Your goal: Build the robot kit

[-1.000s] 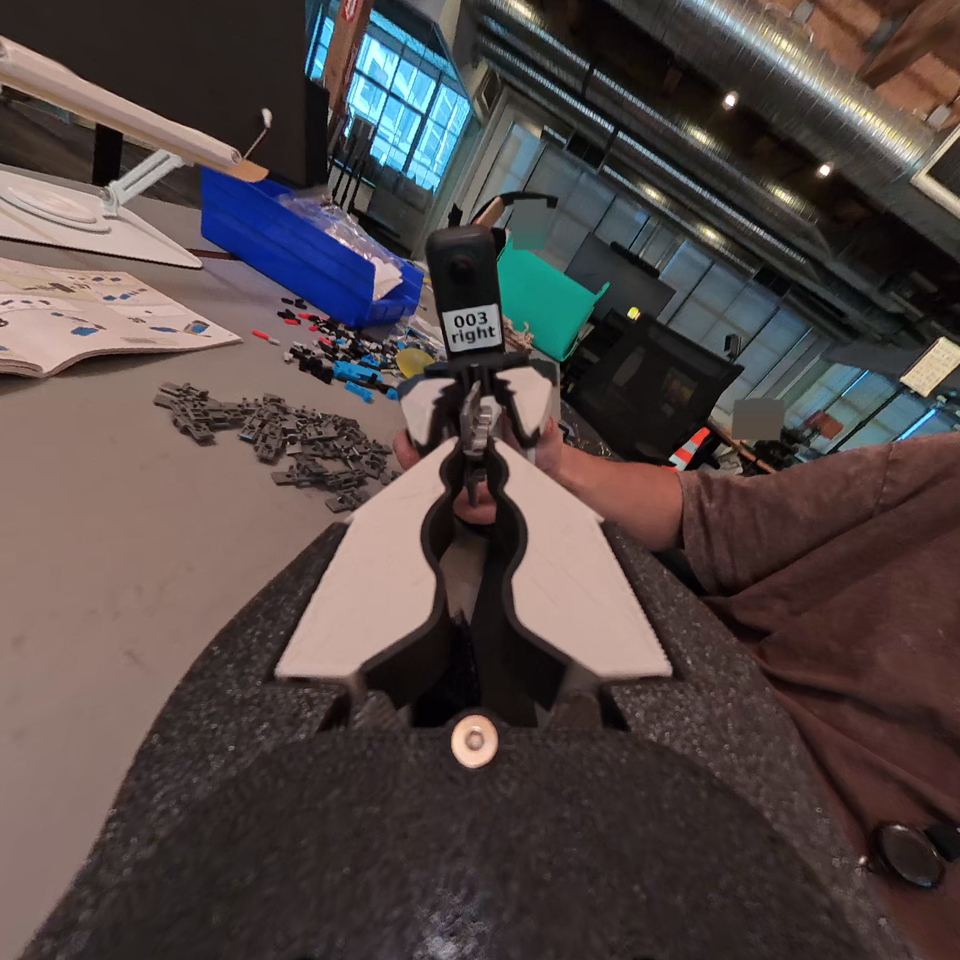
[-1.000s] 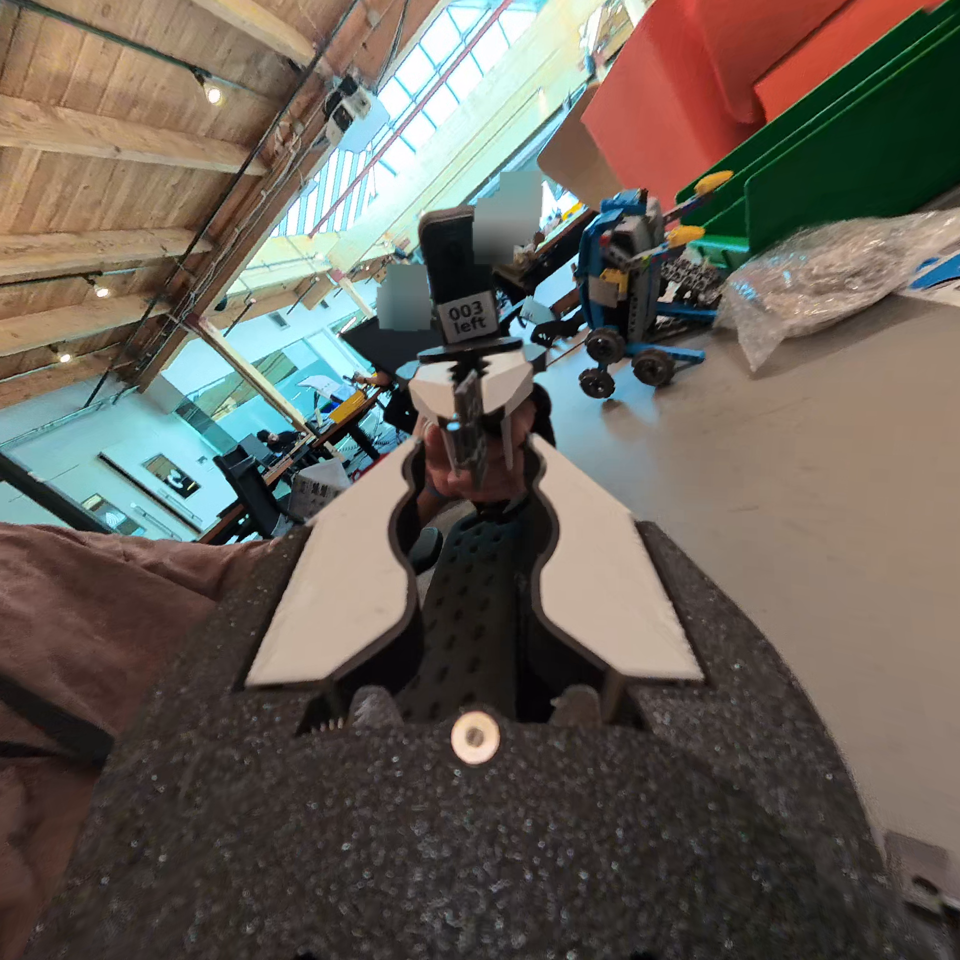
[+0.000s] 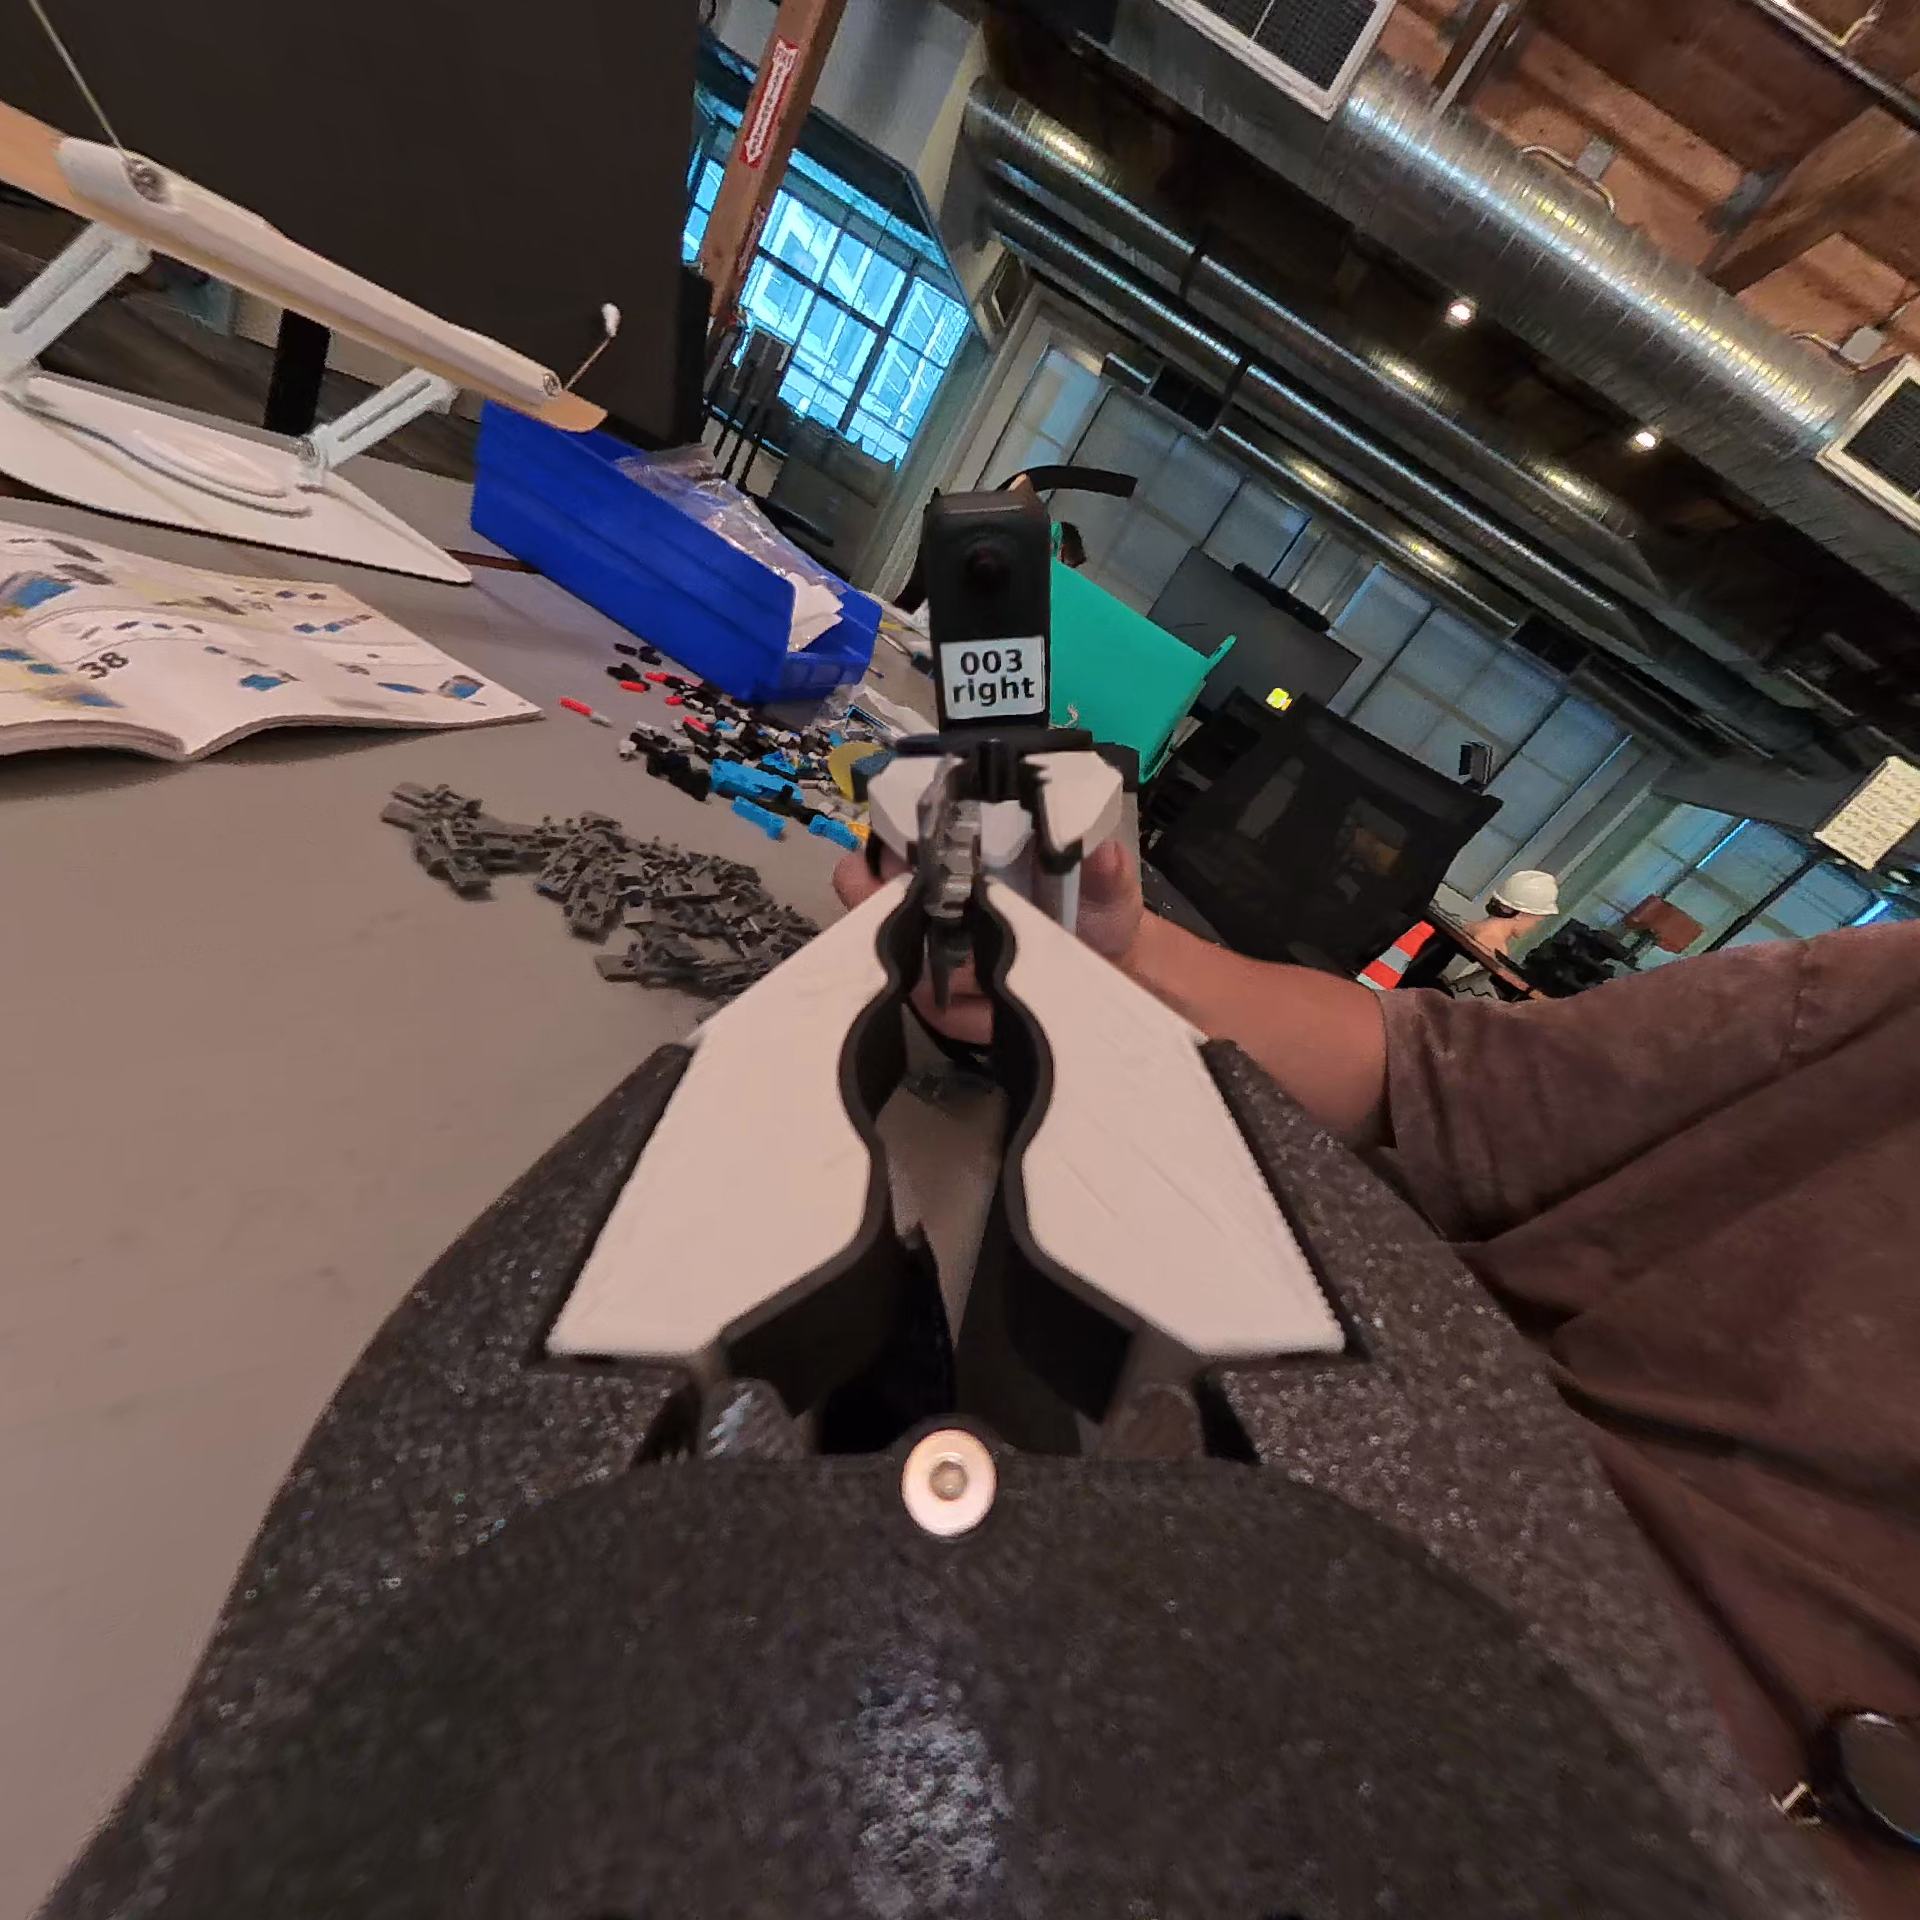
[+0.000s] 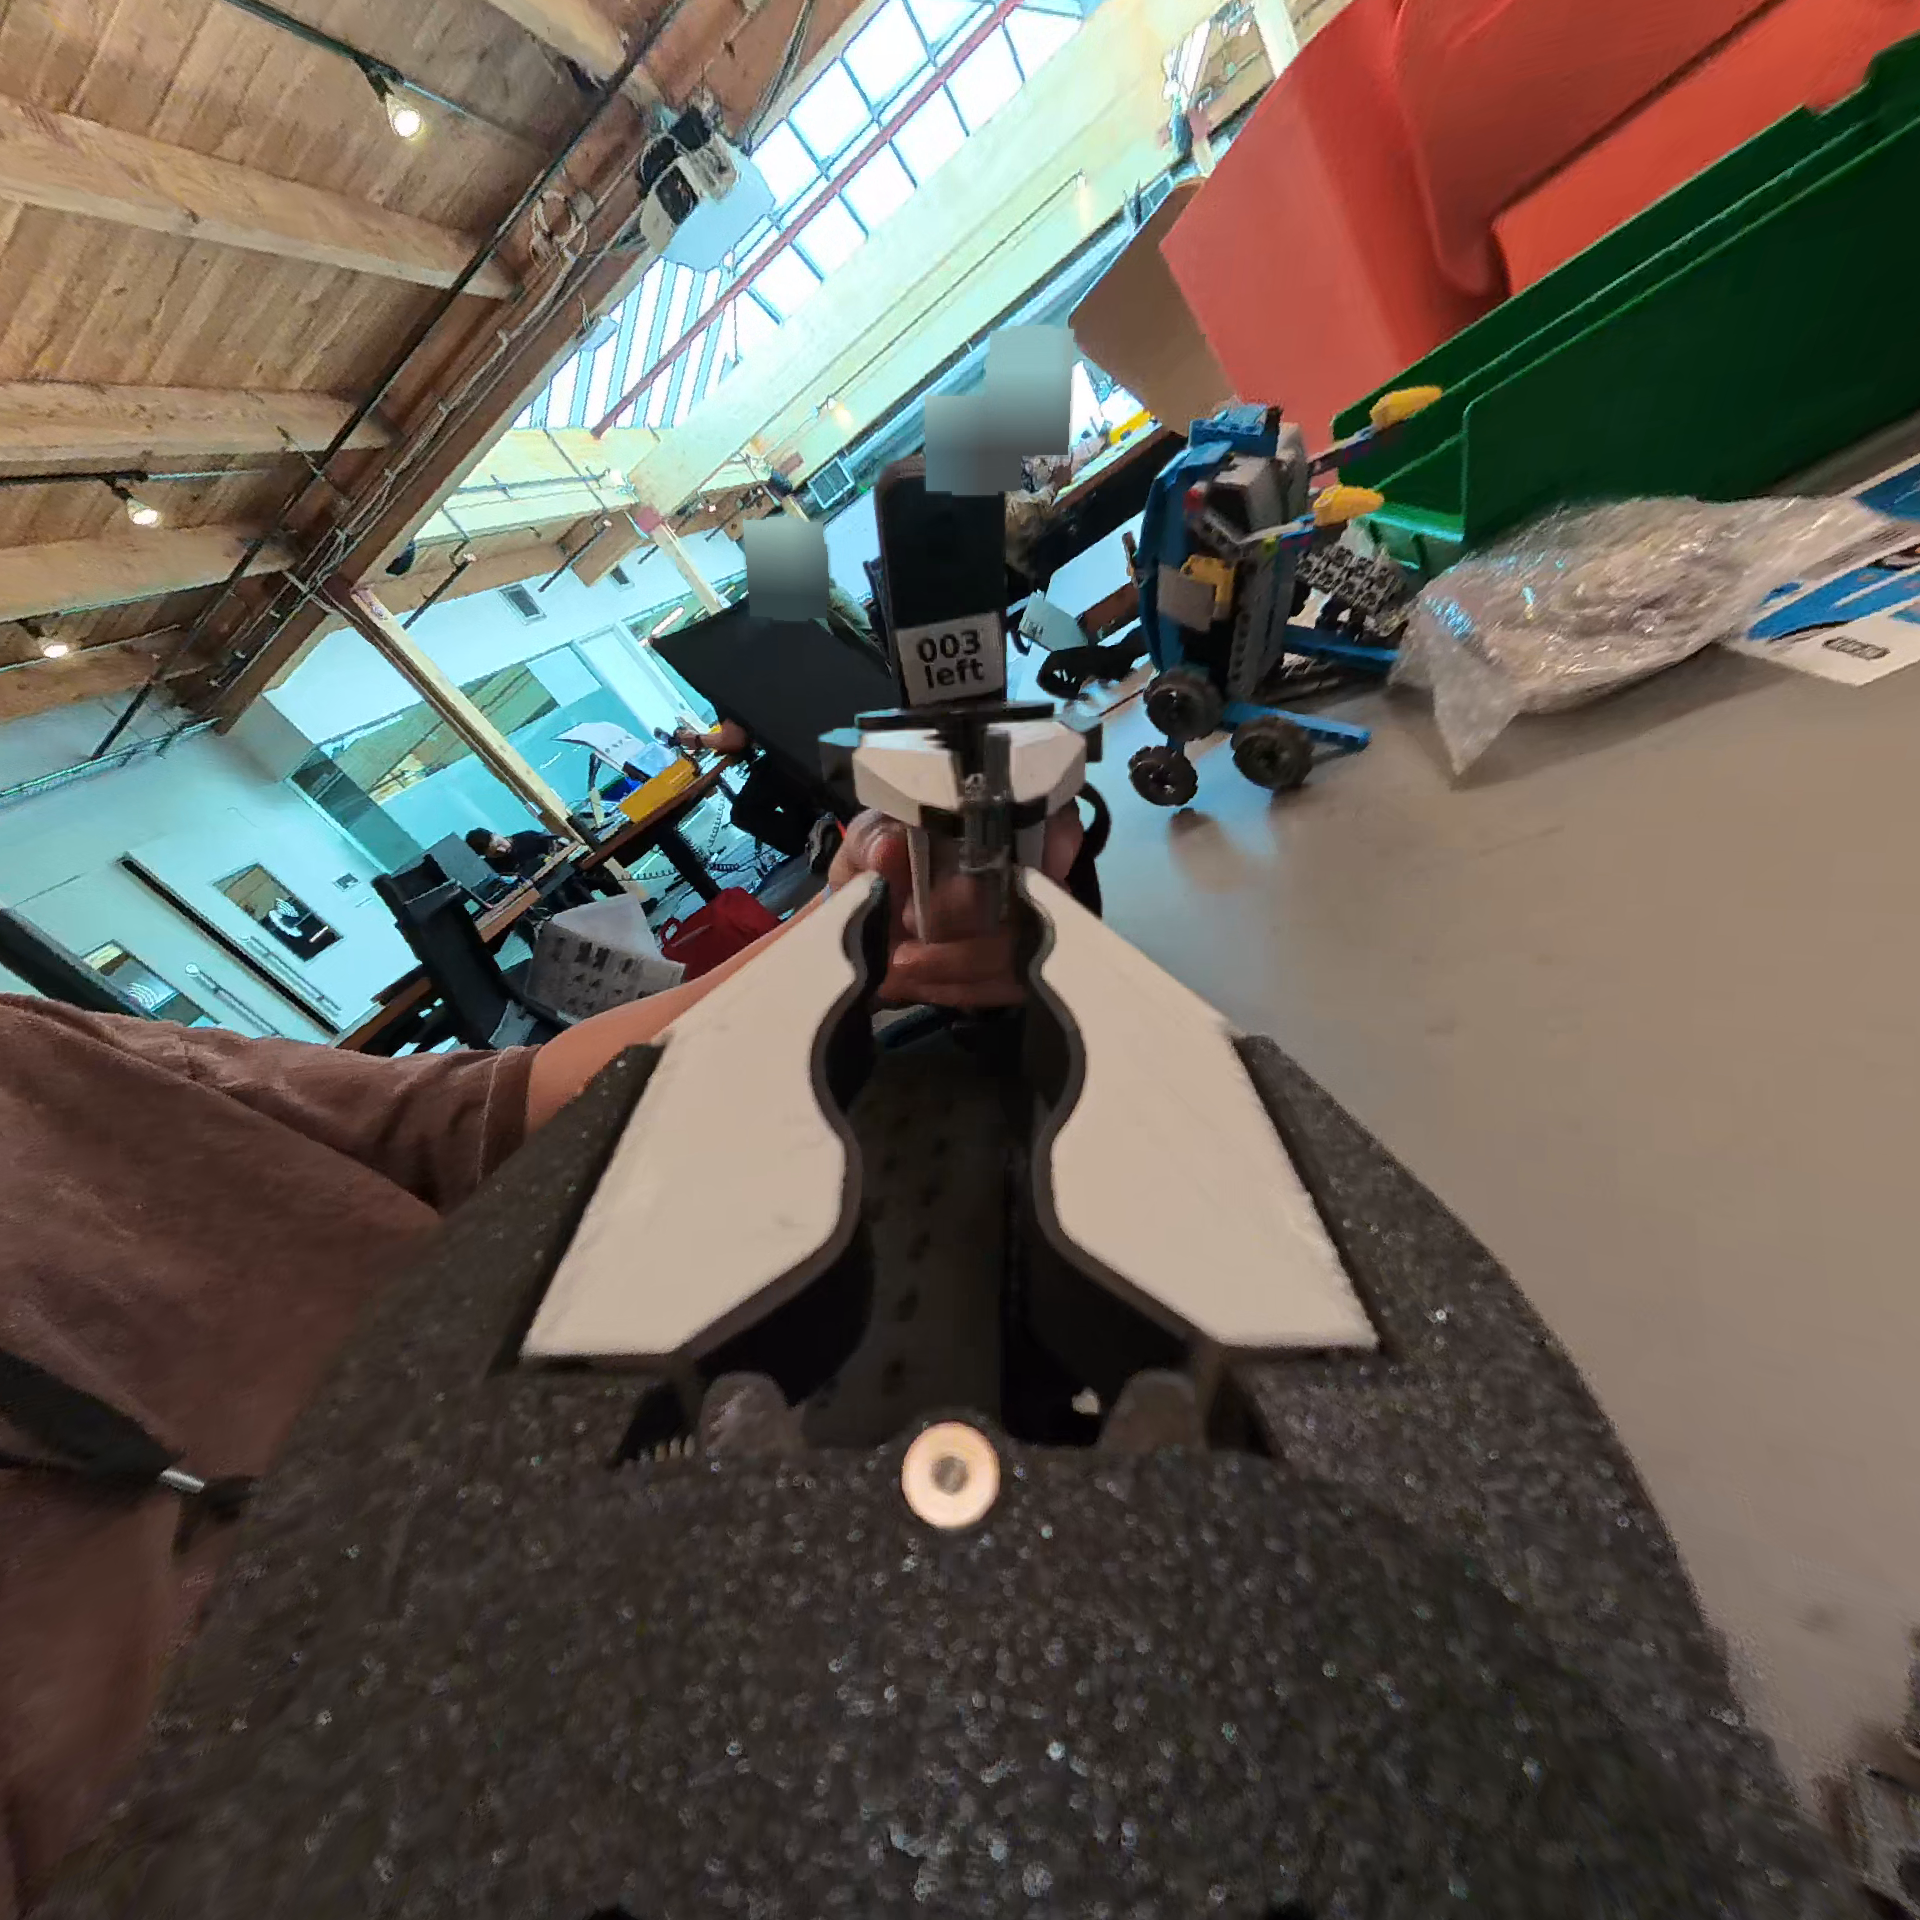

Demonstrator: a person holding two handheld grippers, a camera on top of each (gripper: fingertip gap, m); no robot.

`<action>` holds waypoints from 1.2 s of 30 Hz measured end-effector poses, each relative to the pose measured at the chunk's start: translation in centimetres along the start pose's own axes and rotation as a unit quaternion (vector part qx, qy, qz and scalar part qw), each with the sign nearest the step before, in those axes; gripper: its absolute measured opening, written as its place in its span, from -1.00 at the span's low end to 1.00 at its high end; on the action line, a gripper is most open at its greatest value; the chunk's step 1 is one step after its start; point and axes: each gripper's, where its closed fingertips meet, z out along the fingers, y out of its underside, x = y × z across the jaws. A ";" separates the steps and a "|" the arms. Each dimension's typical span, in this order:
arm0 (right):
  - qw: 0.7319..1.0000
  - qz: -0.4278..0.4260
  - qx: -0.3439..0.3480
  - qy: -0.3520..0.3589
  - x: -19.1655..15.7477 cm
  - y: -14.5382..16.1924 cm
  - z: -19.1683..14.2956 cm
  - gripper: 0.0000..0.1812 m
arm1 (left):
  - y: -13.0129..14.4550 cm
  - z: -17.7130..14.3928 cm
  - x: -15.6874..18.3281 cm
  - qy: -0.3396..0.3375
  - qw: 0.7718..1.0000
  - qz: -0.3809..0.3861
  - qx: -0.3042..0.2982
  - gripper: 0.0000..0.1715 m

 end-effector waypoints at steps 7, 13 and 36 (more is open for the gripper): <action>1.000 0.003 -0.011 -0.008 0.4 0.4 0.1 -0.82 | 0.9 0.2 0.0 0.020 1.000 -0.015 -0.019 -0.91; 1.000 -0.006 -0.023 -0.005 0.3 1.1 0.4 -0.92 | 1.2 0.7 0.5 0.034 0.999 -0.015 -0.021 -0.90; 0.997 0.048 0.062 0.024 2.5 -1.6 -1.7 -0.92 | -0.3 0.0 -2.6 -0.031 0.998 -0.048 0.039 -0.75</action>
